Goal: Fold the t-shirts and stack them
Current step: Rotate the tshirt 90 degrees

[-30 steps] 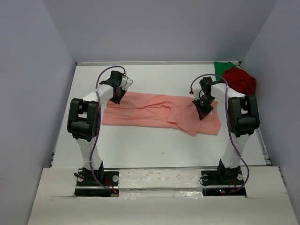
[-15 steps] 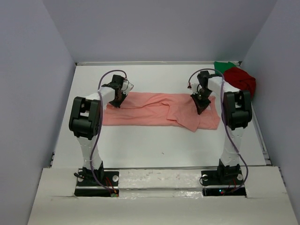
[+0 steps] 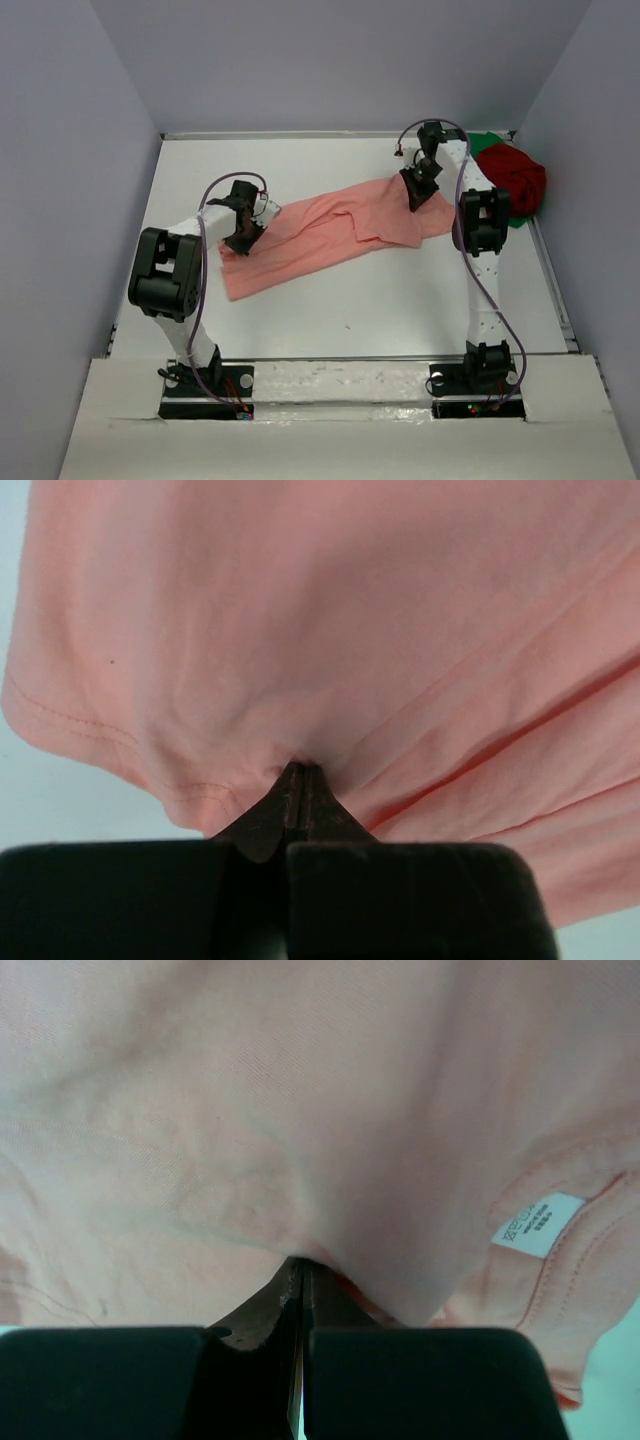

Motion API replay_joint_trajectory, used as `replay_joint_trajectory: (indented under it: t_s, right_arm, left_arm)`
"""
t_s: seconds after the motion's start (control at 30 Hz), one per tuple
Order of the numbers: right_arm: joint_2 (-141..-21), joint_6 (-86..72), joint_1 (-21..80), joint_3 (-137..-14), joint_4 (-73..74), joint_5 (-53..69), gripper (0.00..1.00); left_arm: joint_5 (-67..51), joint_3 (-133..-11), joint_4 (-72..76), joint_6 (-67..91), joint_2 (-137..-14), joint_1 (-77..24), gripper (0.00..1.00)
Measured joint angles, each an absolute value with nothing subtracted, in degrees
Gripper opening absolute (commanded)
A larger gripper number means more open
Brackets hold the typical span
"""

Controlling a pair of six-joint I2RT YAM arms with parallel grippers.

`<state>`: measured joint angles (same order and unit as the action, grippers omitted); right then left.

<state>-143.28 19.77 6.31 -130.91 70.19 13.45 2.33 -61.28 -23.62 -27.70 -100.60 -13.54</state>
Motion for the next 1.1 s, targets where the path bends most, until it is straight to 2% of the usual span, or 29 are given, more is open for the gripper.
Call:
replay_joint_trajectory:
  t_s: [0.1, 0.17, 0.37, 0.63, 1.1]
  right_arm:
    - [-148.5, 20.0, 6.3, -140.6, 71.6, 14.0, 0.00]
    - [-149.6, 20.3, 6.3, -142.8, 71.1, 14.4, 0.00]
    - [-149.6, 22.2, 6.3, -142.8, 69.5, 17.8, 0.00]
    - [-147.6, 24.5, 6.2, -140.3, 64.8, 20.0, 0.00]
    - [-119.6, 28.5, 6.2, -118.1, 62.4, 20.8, 0.00]
  left_arm:
    - [1.1, -60.2, -27.2, -28.0, -99.0, -14.0, 0.00]
    - [-0.1, -59.6, -29.4, -28.2, -98.3, -14.5, 0.00]
    - [-8.4, -59.4, -37.2, -30.1, -93.0, -18.2, 0.00]
    - [-11.6, -62.0, -41.8, -30.2, -88.3, -23.4, 0.00]
    - [-1.8, -66.8, -32.8, -28.5, -83.0, -19.7, 0.00]
